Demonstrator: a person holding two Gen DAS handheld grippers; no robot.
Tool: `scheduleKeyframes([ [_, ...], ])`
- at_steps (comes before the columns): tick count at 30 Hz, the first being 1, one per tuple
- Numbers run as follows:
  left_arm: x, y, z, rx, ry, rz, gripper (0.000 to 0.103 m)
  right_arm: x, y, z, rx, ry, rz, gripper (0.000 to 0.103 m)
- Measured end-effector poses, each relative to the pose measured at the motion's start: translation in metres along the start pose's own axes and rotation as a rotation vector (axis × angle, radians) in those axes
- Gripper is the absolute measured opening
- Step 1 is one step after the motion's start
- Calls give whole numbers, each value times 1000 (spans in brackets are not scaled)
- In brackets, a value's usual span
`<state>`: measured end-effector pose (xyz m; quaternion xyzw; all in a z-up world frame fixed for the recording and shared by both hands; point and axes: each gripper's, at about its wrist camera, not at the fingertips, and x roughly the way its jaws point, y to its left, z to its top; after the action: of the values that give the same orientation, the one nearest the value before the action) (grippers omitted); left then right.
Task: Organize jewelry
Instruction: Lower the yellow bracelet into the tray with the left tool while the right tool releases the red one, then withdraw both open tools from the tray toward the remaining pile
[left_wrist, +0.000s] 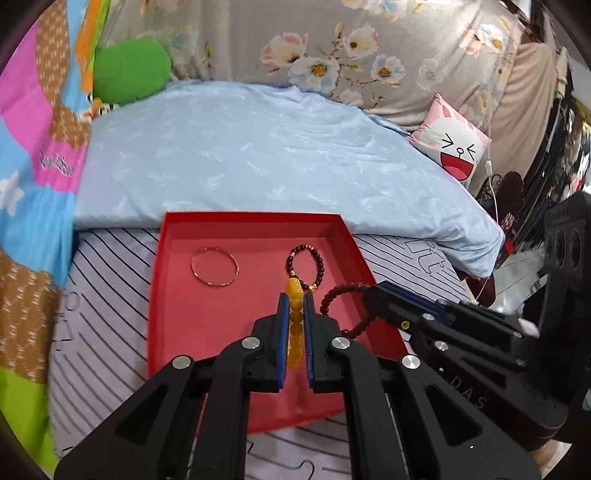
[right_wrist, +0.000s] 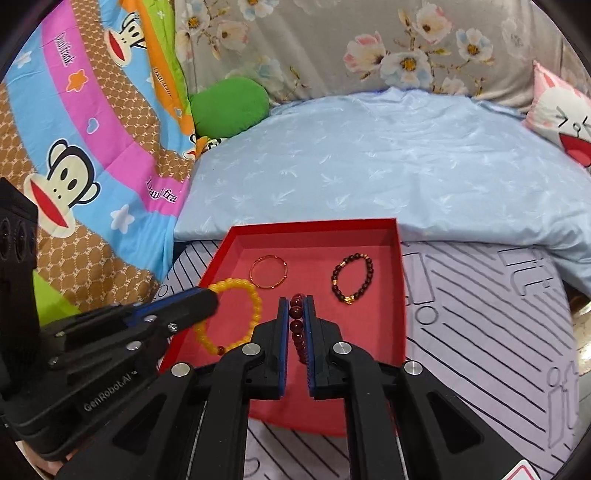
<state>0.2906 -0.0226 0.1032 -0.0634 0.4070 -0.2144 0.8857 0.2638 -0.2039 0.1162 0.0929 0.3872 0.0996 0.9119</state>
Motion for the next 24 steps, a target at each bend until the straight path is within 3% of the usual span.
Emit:
scheduleKeyframes([
  [5,42,26,-9,-50,84,28,7,41,-15,-11,44,84,-16,8],
  [10,73,35,-24,30,151,204,7,57,-19,-21,2,114,-131,8],
  [14,85,36,-30,82,180,300,7,66,-23,-24,-12,135,-169,8],
  [24,93,42,-16,61,177,347,8,84,-22,-16,-25,144,-191,9],
])
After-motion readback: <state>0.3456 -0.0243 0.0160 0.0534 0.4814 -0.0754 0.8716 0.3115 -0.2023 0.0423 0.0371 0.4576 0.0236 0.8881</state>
